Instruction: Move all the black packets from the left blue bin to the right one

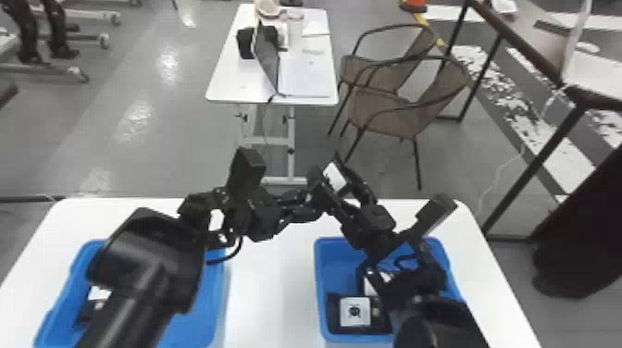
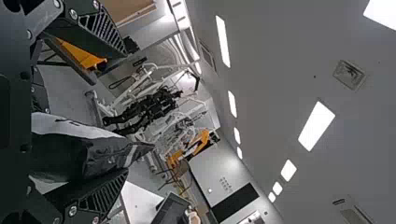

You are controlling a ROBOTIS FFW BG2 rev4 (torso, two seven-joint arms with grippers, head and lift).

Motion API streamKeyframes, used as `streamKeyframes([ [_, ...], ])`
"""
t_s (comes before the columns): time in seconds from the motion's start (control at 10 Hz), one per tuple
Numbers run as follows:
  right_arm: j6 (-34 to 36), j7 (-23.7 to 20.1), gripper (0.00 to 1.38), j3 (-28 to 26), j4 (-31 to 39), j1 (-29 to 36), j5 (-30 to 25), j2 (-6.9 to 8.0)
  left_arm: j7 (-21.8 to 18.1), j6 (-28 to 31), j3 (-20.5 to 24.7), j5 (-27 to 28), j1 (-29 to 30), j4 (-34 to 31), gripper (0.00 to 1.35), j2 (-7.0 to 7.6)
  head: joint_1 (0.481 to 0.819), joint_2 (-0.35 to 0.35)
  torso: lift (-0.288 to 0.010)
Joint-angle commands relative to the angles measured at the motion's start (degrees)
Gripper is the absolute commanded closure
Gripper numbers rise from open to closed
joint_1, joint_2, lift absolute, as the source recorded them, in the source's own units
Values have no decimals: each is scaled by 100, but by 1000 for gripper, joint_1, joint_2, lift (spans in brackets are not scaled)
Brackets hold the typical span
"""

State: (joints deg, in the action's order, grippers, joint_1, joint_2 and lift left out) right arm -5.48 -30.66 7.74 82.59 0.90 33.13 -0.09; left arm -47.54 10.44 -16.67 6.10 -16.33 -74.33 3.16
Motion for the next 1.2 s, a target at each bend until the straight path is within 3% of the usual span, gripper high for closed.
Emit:
streamKeyframes([
  [0.0, 126, -19, 414, 61, -103, -99, -17, 14, 17, -6, -117, -135, -37, 41, 1003, -9, 695, -102, 0],
  [0.1, 276, -11, 831, 53, -112, -108, -26, 14, 17, -6, -135, -170, -46, 33, 1003, -9, 695, -102, 0],
  [0.4, 214, 86, 1200, 0, -147, -37, -79, 14, 26, -15, -126, -364, -37, 33, 1003, -9, 695, -103, 0],
  [0.5, 144, 174, 1200, -27, -112, 24, -87, 14, 35, -24, -108, -399, -20, 33, 981, -9, 695, -108, 0],
  [0.6, 12, 236, 1202, -35, -129, 68, -35, 14, 52, -59, -82, -451, -11, 33, 818, -9, 695, -113, 0],
  [0.8, -5, 297, 1202, -246, -173, 165, -17, 14, 52, 73, 173, -381, 209, -222, 248, 0, 695, -122, 0],
  [0.9, -5, 332, 1202, -448, -156, 270, -26, 14, 61, 134, 516, -276, 464, -468, 94, 9, 695, -127, 0],
  [1.1, 74, 482, 1202, -800, -76, 569, 27, 14, 79, 363, 1368, -117, 1044, -1040, 47, 0, 695, -118, 0],
])
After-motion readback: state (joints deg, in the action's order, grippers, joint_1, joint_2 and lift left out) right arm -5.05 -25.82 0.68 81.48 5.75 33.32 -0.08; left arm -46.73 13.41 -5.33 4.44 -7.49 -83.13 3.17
